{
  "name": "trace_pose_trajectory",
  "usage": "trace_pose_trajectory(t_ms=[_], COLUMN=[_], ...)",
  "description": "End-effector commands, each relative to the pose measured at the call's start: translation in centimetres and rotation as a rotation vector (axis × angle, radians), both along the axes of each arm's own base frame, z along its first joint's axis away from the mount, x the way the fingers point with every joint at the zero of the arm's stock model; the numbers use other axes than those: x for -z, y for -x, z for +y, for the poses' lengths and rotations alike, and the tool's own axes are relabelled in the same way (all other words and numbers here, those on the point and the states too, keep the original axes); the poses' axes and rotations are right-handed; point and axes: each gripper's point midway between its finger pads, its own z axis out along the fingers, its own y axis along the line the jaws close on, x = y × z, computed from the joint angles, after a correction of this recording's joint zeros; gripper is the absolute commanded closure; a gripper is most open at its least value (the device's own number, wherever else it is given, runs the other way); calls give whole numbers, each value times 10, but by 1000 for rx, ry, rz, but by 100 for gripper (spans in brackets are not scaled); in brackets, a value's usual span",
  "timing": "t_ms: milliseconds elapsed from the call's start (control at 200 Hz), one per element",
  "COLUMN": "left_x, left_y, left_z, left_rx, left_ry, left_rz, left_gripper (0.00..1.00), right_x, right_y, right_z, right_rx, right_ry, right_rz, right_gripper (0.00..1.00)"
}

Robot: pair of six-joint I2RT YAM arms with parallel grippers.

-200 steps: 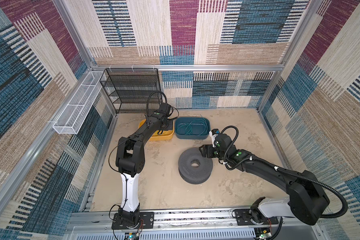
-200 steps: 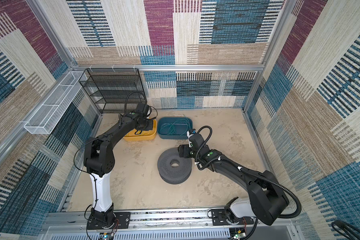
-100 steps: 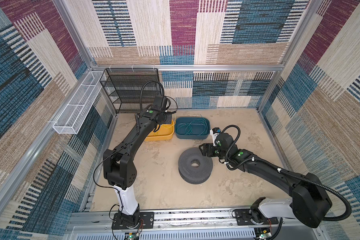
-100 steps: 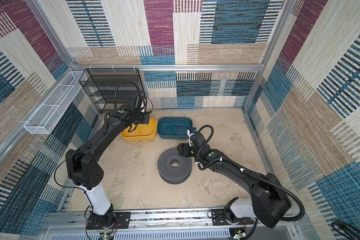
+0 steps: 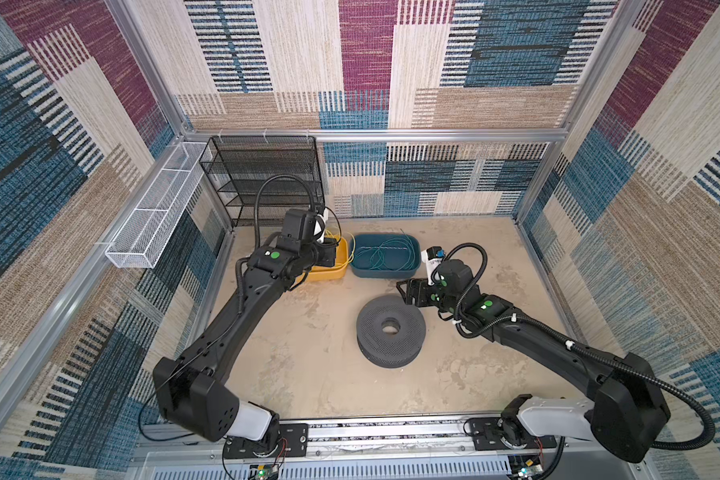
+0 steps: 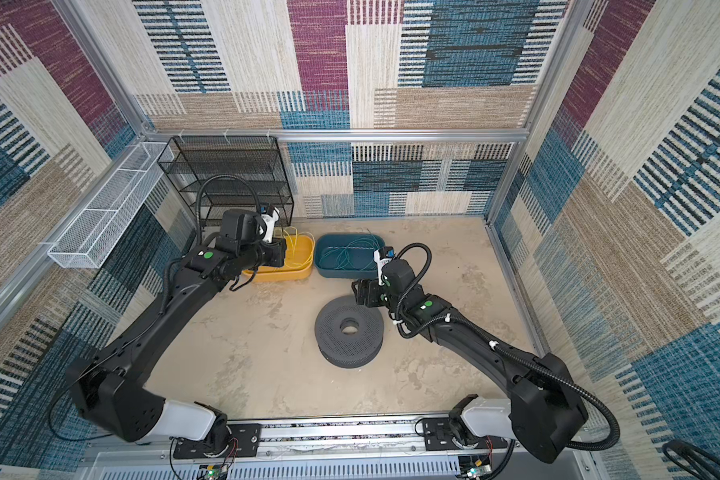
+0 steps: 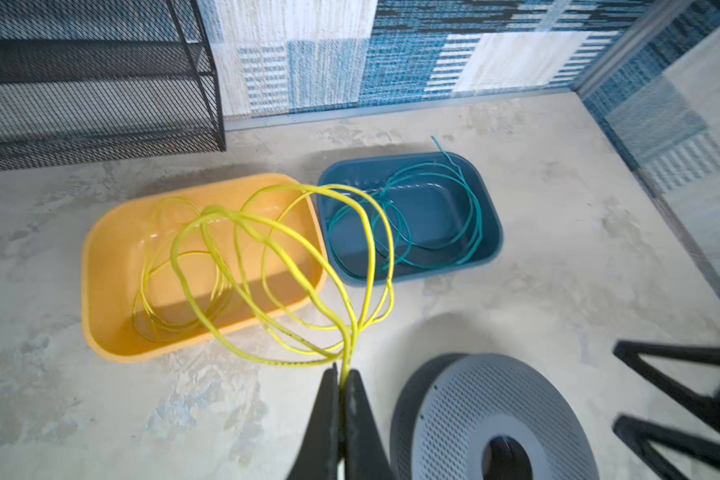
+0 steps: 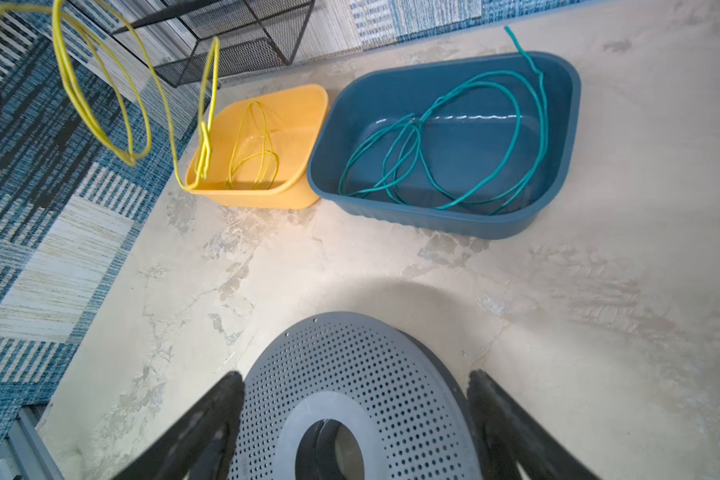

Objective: Wrap the cables
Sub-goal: 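Lift the yellow cable out of the tub with the left gripper toward the spool, then grasp a strand of the yellow cable with the right gripper and pull it away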

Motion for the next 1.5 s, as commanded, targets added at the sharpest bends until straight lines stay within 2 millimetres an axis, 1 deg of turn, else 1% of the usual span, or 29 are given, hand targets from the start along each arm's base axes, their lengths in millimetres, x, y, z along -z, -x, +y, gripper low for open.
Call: trace_pose_trajectory(t_ms=[0, 35, 45, 60, 140, 180, 225, 290, 361, 476, 596, 666, 836, 1022, 1127, 1202, 1267, 1342, 1402, 1472, 1497], left_x=[-27, -26, -29, -26, -25, -23, -21, -16, -13, -10, -4, -4, -6, -5, -4, -4, -4, -3, -3, -3, -3], left_y=[20, 31, 34, 38, 58, 65, 74, 82, 91, 100, 105, 108, 112, 115, 115, 116, 116, 117, 117, 117, 117], left_z=[-26, -30, -31, -32, -36, -36, -36, -34, -33, -32, -31, -31, -32, -35, -36, -36, -36, -37, -37, -37, -37], left_rx=[116, 159, 169, 177, 221, 230, 243, 248, 257, 267, 267, 270, 290, 304, 311, 315, 317, 319, 318, 321, 322], left_ry=[224, 266, 279, 298, 383, 417, 437, 456, 464, 491, 498, 508, 528, 541, 545, 544, 544, 543, 543, 544, 544], left_rz=[-124, -137, -144, -143, -165, -173, -176, -178, -179, -175, -166, -166, -170, -160, -156, -153, -152, -149, -149, -149, -146], left_gripper=[100, 100, 100, 100, 100, 100, 100, 100, 100, 100, 100, 100, 100, 100, 100, 100, 100, 100, 100, 100, 100], right_x=[-23, -29, -30, -32, -41, -47, -54, -65, -73, -75, -77, -74, -67, -54, -52, -53, -55, -55, -55, -57, -59], right_y=[-1, 0, 0, 0, 2, 3, 6, 11, 14, 12, 19, 20, 12, -1, -6, -10, -13, -15, -17, -20, -21], right_z=[9, 12, 12, 13, 21, 25, 32, 42, 49, 54, 66, 70, 75, 82, 86, 85, 84, 83, 82, 80, 77], right_rx=[-37, -49, -50, -53, -90, -111, -146, -206, -245, -257, -325, -339, -328, -317, -318, -307, -296, -288, -280, -263, -250], right_ry=[-58, -78, -83, -90, -136, -162, -198, -249, -281, -299, -348, -372, -364, -342, -339, -328, -321, -313, -306, -295, -288], right_rz=[-49, -59, -62, -64, -71, -72, -79, -86, -86, -74, -47, -28, -9, 12, 13, -2, -14, -19, -23, -31, -40], right_gripper=[19, 20, 20, 21, 40, 46, 49, 49, 49, 43, 37, 36, 36, 43, 50, 54, 63, 70, 80, 87, 92])
